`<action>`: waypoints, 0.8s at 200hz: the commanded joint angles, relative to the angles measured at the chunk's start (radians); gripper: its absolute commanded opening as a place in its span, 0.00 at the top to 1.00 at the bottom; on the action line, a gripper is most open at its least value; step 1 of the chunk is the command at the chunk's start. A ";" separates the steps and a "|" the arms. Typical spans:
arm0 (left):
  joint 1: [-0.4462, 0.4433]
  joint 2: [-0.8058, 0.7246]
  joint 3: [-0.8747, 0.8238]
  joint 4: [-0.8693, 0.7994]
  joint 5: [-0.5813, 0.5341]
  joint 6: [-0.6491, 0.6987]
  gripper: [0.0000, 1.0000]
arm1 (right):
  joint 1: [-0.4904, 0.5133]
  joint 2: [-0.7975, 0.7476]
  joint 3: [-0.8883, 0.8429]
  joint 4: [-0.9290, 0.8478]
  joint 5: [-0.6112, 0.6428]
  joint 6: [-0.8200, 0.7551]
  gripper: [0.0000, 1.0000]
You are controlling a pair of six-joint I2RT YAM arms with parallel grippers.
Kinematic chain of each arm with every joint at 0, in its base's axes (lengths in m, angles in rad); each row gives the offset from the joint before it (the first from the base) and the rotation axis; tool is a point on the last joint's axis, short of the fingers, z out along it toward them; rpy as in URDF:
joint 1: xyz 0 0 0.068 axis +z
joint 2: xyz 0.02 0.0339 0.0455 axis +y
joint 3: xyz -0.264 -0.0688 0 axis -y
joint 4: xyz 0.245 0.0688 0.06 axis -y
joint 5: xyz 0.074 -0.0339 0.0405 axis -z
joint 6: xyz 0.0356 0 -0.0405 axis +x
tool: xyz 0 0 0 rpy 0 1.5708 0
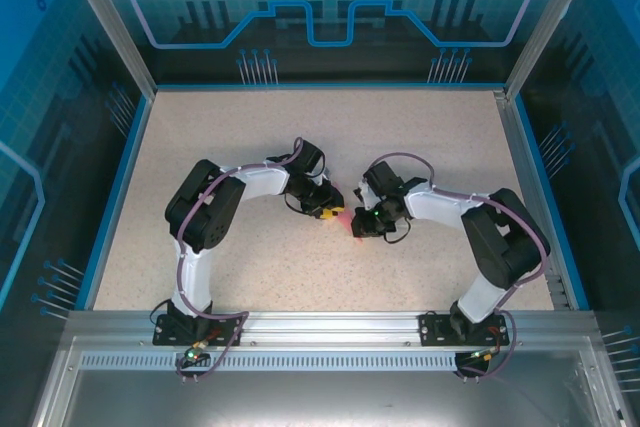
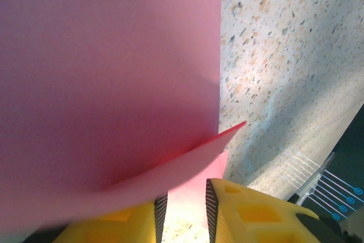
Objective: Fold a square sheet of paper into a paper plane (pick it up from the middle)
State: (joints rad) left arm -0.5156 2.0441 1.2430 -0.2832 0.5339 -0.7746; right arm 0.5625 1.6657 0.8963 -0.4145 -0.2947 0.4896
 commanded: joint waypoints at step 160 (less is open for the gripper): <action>0.018 0.080 -0.027 -0.113 -0.162 0.034 0.71 | -0.015 0.046 -0.111 -0.026 -0.011 0.027 0.90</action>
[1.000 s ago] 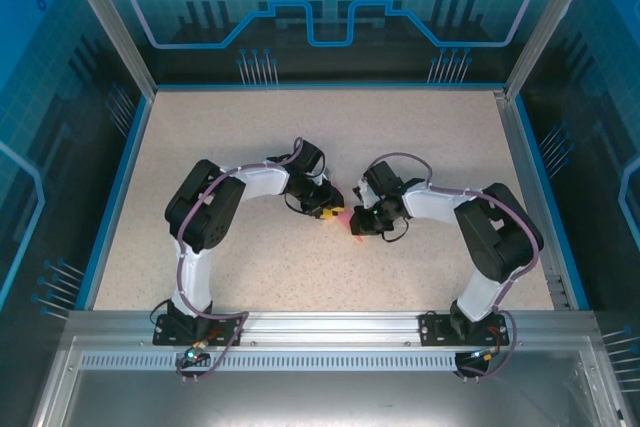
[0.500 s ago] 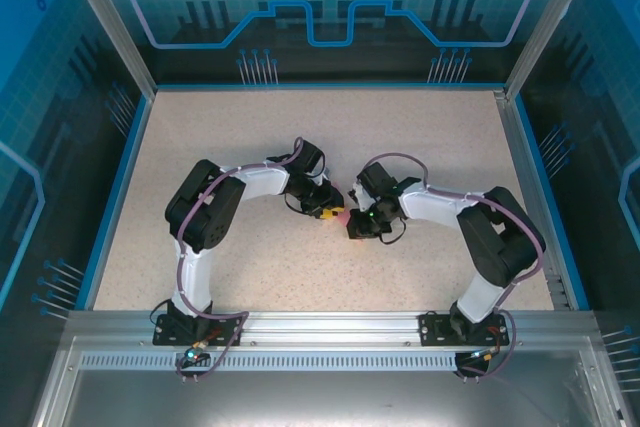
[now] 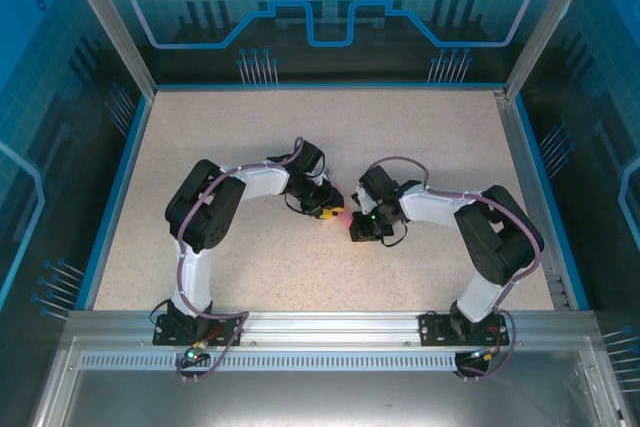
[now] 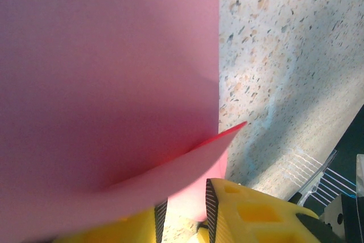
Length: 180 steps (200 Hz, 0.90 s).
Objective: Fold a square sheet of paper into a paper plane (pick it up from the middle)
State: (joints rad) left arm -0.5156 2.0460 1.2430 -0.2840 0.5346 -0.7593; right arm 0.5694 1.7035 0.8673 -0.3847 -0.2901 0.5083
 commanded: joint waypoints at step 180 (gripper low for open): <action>0.018 0.087 -0.021 -0.107 -0.153 0.017 0.71 | -0.011 0.080 0.075 0.029 -0.054 0.013 0.89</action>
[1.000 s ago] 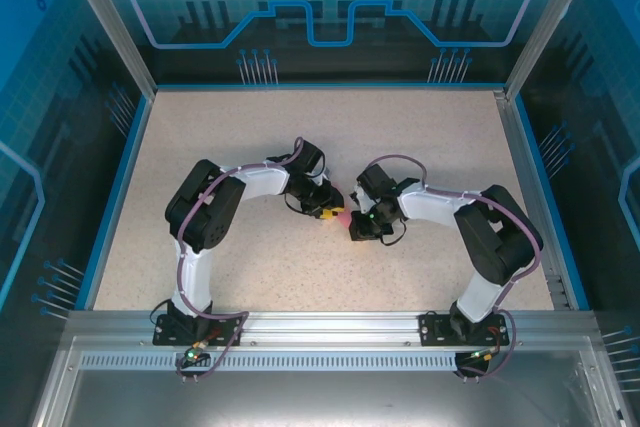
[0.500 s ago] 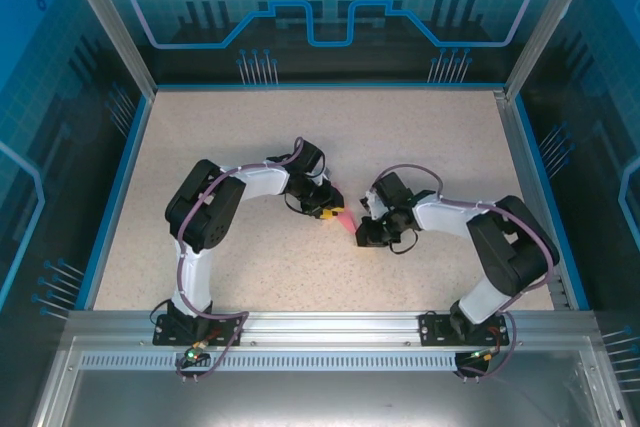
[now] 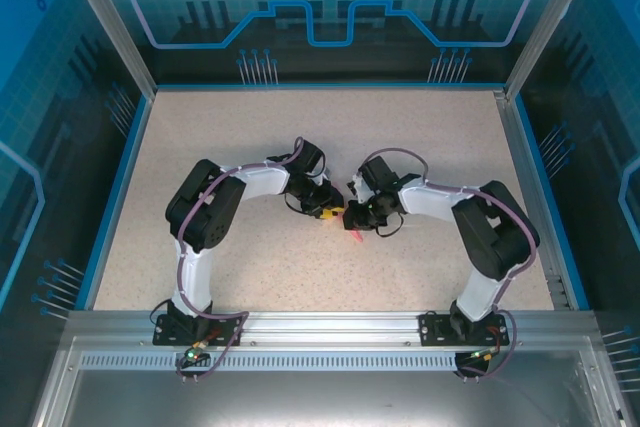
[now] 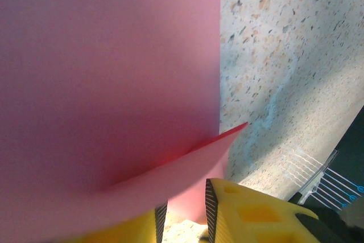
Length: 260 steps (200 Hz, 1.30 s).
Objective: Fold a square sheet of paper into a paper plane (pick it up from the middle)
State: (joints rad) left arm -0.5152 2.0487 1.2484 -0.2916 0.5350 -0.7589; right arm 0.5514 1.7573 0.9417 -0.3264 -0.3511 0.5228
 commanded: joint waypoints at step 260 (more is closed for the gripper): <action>0.012 0.098 -0.018 -0.114 -0.162 0.021 0.71 | 0.000 -0.117 -0.037 -0.027 0.014 -0.015 0.89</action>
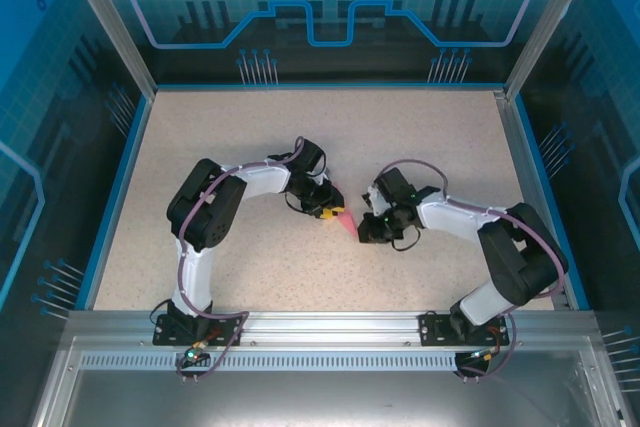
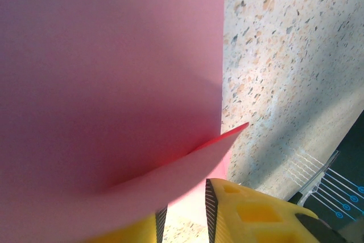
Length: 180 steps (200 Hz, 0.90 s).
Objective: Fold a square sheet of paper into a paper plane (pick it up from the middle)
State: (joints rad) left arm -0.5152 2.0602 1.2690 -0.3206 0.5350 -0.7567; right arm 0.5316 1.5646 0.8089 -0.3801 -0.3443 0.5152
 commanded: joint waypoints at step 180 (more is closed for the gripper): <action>0.033 0.058 0.053 -0.069 -0.107 0.160 0.69 | -0.008 0.240 -0.044 0.107 0.001 0.006 0.91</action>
State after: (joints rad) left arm -0.5156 2.0678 1.3014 -0.3626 0.5388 -0.6701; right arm 0.5282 1.7569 0.8379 -0.1467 -0.3859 0.5167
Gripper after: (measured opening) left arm 0.307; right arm 0.092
